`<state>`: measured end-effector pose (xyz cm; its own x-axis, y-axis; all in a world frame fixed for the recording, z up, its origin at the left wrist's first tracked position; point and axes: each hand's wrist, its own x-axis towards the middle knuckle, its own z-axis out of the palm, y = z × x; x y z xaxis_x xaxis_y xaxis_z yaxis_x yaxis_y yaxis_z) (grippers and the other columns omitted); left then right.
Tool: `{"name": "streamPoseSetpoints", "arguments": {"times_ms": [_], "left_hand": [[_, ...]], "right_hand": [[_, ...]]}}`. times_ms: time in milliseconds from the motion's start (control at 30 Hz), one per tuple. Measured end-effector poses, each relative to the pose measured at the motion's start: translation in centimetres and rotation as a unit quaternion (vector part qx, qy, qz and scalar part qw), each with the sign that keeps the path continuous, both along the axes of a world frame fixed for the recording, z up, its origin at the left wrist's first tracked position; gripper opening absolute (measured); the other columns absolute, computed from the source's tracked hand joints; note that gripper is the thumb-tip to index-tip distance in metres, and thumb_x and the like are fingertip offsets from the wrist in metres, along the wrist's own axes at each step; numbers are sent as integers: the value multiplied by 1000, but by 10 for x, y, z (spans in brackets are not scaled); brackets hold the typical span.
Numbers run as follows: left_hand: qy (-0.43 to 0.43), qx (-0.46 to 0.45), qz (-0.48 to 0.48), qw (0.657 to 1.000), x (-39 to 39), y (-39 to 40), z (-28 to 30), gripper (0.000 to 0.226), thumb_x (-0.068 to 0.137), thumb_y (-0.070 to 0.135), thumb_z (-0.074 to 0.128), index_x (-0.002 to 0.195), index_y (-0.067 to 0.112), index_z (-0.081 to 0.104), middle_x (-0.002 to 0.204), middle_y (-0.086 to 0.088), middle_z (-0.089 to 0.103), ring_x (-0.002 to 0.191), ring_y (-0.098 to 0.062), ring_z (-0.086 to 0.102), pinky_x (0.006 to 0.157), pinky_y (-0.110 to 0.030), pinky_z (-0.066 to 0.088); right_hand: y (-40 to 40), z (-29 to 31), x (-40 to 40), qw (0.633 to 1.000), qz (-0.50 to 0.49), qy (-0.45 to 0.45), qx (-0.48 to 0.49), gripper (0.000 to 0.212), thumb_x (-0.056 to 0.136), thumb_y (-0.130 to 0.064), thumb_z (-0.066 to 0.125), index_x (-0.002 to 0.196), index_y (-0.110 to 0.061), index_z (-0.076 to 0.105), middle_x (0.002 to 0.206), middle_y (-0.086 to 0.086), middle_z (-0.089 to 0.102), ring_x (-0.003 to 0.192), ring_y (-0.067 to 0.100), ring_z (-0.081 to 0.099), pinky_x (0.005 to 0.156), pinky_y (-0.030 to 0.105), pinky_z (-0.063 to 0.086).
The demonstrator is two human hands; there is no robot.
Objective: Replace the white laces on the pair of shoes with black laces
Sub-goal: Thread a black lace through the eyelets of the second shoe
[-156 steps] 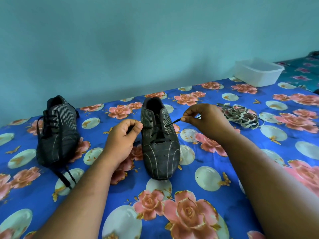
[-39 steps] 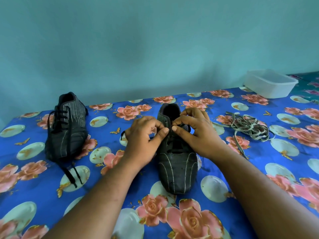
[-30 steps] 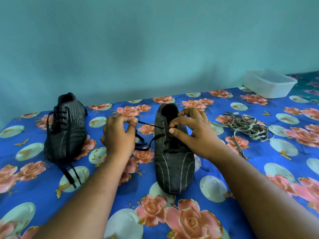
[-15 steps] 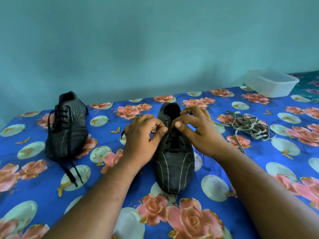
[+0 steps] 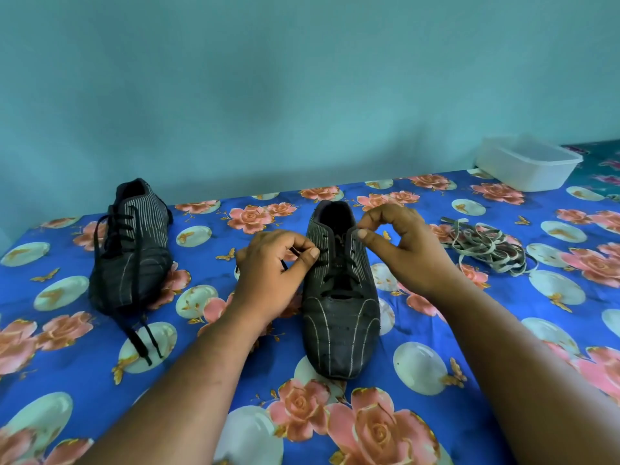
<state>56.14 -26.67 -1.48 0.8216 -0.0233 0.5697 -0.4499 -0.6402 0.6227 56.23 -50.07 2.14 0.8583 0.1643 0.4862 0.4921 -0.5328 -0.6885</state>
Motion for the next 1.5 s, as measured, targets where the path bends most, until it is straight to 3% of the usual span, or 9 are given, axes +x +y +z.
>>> {"name": "streamPoseSetpoints", "arguments": {"times_ms": [233,333,567,700,900,1033,1267,1367,1500], "left_hand": [[-24,6,15,1000,0,-4,-2,21,90,53,50,89,37,62,91,20,63,97,-9,56,80,-32,21],[-23,11,26,999,0,-6,-1,19,92,48,51,91,34,64,89,22,62,95,-9,58,84,-35,27],[-3,-19,13,1000,-5,-7,4,5,90,49,58,91,45,61,87,22,68,87,-1,61,95,-44,35],[11,-46,-22,999,-4,-5,3,25,84,65,57,93,44,68,87,16,70,89,-3,63,95,-52,43],[12,-56,-31,998,1,-4,1,24,85,61,58,93,39,66,87,17,67,88,-9,62,86,-56,47],[29,-33,2,999,-1,-4,0,17,86,59,55,80,44,61,90,20,65,96,-11,59,94,-50,39],[2,73,110,991,1,2,-1,2,93,36,68,93,34,69,99,14,68,105,-19,59,83,-34,20],[-11,52,123,991,1,6,2,14,90,44,70,95,32,68,101,12,67,102,-20,60,83,-38,31],[-2,56,33,998,-5,8,7,52,91,74,43,71,27,55,67,11,57,74,-15,58,79,-48,47]], "right_hand": [[3,-4,-2,997,46,14,-55,16,86,-34,79,79,-29,66,84,-14,64,95,10,55,86,21,39],[4,-3,-3,996,60,6,-62,13,86,-30,81,79,-29,69,82,-14,65,91,9,57,86,17,38],[8,-6,-2,996,59,8,-67,14,87,-29,79,80,-32,67,76,-10,64,89,12,59,88,30,45],[19,-8,-5,997,40,-16,-66,18,87,-26,76,99,-32,65,84,-10,58,90,14,56,82,36,47],[21,-9,-5,990,-8,-18,-139,37,84,-56,54,116,-41,64,97,-14,54,102,18,51,89,44,46],[22,-9,-5,990,-11,-27,-140,34,84,-62,50,111,-44,60,91,-18,51,98,15,48,88,45,46],[24,-10,-6,995,-5,-19,-95,25,84,-58,56,101,-41,61,82,-18,52,93,14,52,87,45,48],[23,-9,-5,999,5,-16,-44,15,89,-47,67,98,-35,65,80,-12,54,89,15,54,82,39,48],[19,-2,-7,999,20,-15,26,8,92,-26,74,98,-24,68,78,-4,55,83,13,53,78,29,45]]}}
